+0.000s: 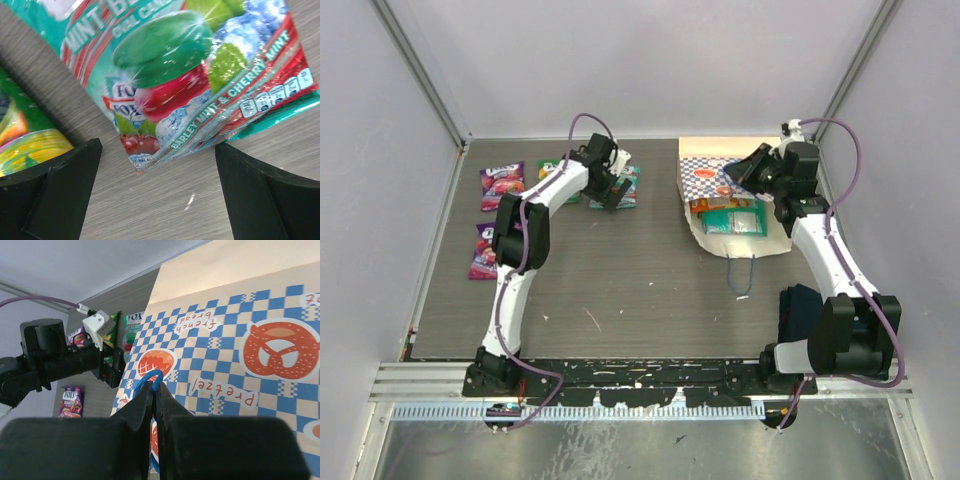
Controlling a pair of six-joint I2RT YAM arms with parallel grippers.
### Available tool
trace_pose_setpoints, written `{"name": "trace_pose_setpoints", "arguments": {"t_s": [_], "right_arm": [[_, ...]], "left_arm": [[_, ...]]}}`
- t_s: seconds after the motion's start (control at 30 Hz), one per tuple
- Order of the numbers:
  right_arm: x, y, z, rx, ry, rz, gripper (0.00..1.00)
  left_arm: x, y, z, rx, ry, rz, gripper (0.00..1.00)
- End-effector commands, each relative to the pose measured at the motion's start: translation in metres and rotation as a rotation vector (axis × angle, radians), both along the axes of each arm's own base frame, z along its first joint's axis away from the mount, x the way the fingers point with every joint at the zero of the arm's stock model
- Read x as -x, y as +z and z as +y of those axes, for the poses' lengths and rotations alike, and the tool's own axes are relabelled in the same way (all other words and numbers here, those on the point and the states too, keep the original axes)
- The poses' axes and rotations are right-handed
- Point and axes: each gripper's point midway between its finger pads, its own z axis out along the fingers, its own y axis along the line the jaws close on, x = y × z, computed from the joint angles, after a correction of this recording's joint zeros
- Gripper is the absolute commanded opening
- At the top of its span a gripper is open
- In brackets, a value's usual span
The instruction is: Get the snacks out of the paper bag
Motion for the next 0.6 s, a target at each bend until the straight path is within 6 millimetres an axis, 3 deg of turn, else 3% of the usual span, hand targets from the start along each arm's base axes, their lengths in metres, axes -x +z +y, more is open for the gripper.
{"name": "trace_pose_setpoints", "arguments": {"t_s": [0.0, 0.17, 0.2, 0.33, 0.47, 0.57], "right_arm": [[-0.006, 0.033, 0.023, 0.076, 0.020, -0.109, 0.01], [-0.011, 0.030, 0.046, 0.110, 0.042, -0.100, 0.01], [-0.012, 0.030, 0.050, 0.112, 0.047, -0.101, 0.01], [-0.014, 0.031, 0.063, 0.129, 0.058, -0.101, 0.01], [-0.016, 0.031, 0.072, 0.157, 0.064, -0.100, 0.01], [-0.019, 0.030, 0.069, 0.171, 0.051, -0.095, 0.01]], "left_arm": [[-0.016, 0.030, 0.013, -0.026, -0.055, -0.073, 0.98], [-0.003, 0.085, -0.007, 0.124, -0.115, -0.144, 0.98], [0.003, 0.111, -0.013, 0.180, -0.124, -0.187, 0.98], [0.031, 0.176, -0.034, 0.395, -0.156, -0.304, 0.98], [0.076, 0.203, -0.051, 0.604, -0.141, -0.319, 0.98], [0.118, 0.207, -0.083, 0.733, -0.184, -0.288, 0.98]]}}
